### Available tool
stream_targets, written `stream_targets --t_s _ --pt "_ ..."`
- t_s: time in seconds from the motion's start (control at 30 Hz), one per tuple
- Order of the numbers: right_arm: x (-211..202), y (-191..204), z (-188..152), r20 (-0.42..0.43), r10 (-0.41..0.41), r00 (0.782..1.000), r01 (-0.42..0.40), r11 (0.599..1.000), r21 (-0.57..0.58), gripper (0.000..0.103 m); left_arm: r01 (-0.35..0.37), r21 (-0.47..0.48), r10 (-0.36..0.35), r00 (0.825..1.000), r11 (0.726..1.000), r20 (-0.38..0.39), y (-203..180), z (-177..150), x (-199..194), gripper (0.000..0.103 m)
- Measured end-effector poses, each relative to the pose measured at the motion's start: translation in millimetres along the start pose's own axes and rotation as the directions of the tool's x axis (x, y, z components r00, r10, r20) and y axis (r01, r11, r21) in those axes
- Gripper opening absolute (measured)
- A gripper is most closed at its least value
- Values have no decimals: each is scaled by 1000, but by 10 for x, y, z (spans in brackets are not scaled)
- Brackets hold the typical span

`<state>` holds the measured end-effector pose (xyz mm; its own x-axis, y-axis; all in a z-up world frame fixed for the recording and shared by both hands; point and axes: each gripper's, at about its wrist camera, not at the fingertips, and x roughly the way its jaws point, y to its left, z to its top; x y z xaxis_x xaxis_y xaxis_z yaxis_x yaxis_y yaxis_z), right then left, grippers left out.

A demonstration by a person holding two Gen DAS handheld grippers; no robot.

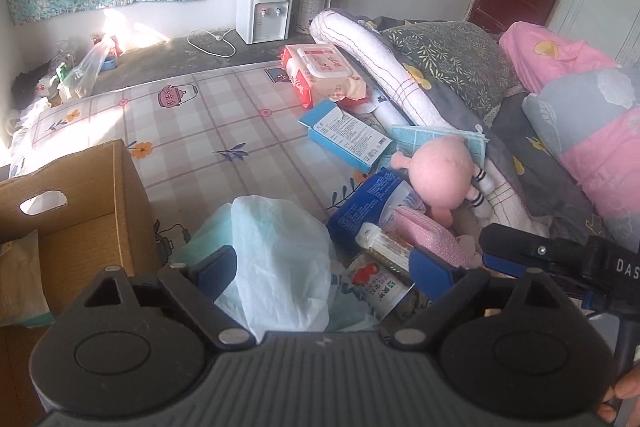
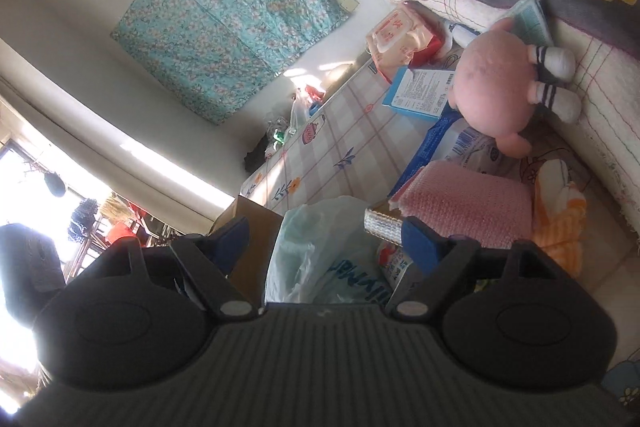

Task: Organize soft objects
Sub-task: 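Move the right gripper to the blue-and-white medicine box and grasp it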

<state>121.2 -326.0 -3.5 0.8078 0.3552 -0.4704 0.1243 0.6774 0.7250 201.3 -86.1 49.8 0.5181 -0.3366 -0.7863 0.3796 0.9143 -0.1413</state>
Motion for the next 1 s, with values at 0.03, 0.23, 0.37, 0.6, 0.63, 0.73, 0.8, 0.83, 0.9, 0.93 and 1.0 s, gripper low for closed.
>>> stream_targets --t_s 0.03,0.23,0.37,0.6,0.63,0.73,0.8,0.83,0.9,0.93,1.0 --pt "-46 -76 28 13 -11 1000 11 1000 0 83 1 6 -1 1000 1000 -2 -61 29 41 94" --pt "-187 -350 251 49 -76 996 78 996 -35 83 23 20 -23 1000 1000 -10 -415 263 377 94" --pt "-157 -478 468 42 -112 993 115 991 -63 83 38 16 -37 999 999 -21 -545 431 616 94" --pt "225 -127 1138 -5 -163 987 150 917 -368 83 54 -154 -67 995 987 -80 -319 926 1166 88" --pt "350 -143 1305 -16 -172 985 154 916 -371 83 57 -199 -77 993 978 -93 -236 993 1283 83" --pt "709 -254 1791 -82 -168 982 135 942 -306 76 45 -237 -78 988 970 -132 -78 1099 1564 69" --pt "1009 -300 2041 -161 -146 976 96 954 -283 71 26 -229 -65 985 973 -163 -18 1127 1740 62" --pt "1171 -302 2136 -196 -140 971 83 958 -274 67 26 -227 -67 983 974 -174 13 1137 1814 59" --pt "1555 -322 2276 -279 -156 948 85 964 -252 62 36 -236 -86 975 971 -204 85 1154 1999 55" --pt "1774 -353 2313 -320 -162 934 88 969 -232 55 40 -247 -95 972 968 -216 113 1166 2067 50" --pt "2135 -410 2333 -382 -185 906 108 971 -213 51 58 -278 -128 962 959 -241 168 1187 2229 45"
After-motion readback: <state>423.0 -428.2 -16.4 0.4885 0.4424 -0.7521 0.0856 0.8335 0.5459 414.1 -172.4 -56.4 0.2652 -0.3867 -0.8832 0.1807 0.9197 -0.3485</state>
